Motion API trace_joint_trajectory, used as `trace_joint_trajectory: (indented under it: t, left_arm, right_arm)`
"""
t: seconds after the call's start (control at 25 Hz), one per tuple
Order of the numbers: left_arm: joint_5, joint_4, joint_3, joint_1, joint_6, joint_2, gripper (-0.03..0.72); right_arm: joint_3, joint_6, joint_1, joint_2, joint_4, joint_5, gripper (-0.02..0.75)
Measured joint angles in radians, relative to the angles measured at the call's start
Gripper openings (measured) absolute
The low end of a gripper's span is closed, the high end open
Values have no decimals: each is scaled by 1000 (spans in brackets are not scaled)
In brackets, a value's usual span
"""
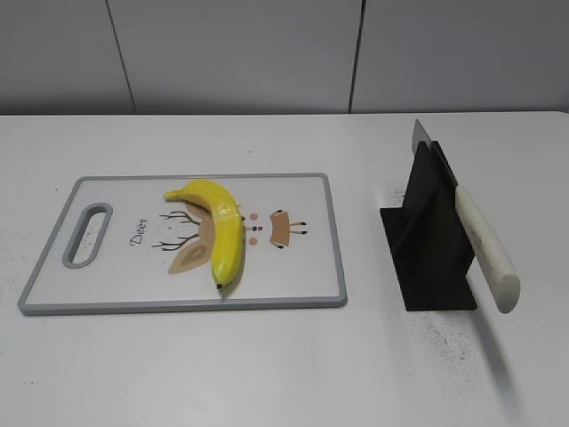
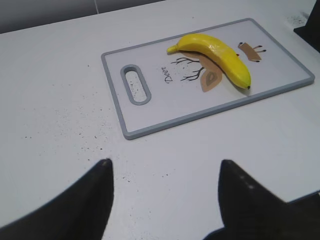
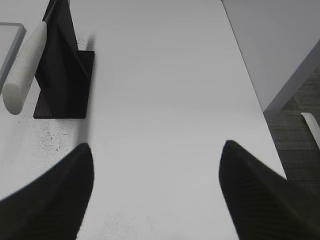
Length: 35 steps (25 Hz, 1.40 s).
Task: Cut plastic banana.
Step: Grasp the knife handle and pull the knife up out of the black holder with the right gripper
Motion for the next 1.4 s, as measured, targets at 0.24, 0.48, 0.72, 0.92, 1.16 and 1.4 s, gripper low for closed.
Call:
trace_joint_trajectory:
  t: [0.24,0.48,0.72,0.92,1.16,1.4]
  left_arm:
    - [0,0,0,0,0,0,609]
    - [0,0,0,0,0,0,596]
    - [0,-1,0,0,0,0,589]
    - [0,-1,0,0,0,0,586]
    - [0,-1,0,0,0,0,586]
    - [0,-1,0,0,0,0,583]
  right_arm:
    - [0,0,0,0,0,0,592]
    - [0,0,0,0,0,0,591]
    - [0,0,0,0,0,0,591]
    - [0,0,0,0,0,0,591]
    - [0,0,0,0,-2,0,591]
    - [-18,0,0,64,-6,0,591]
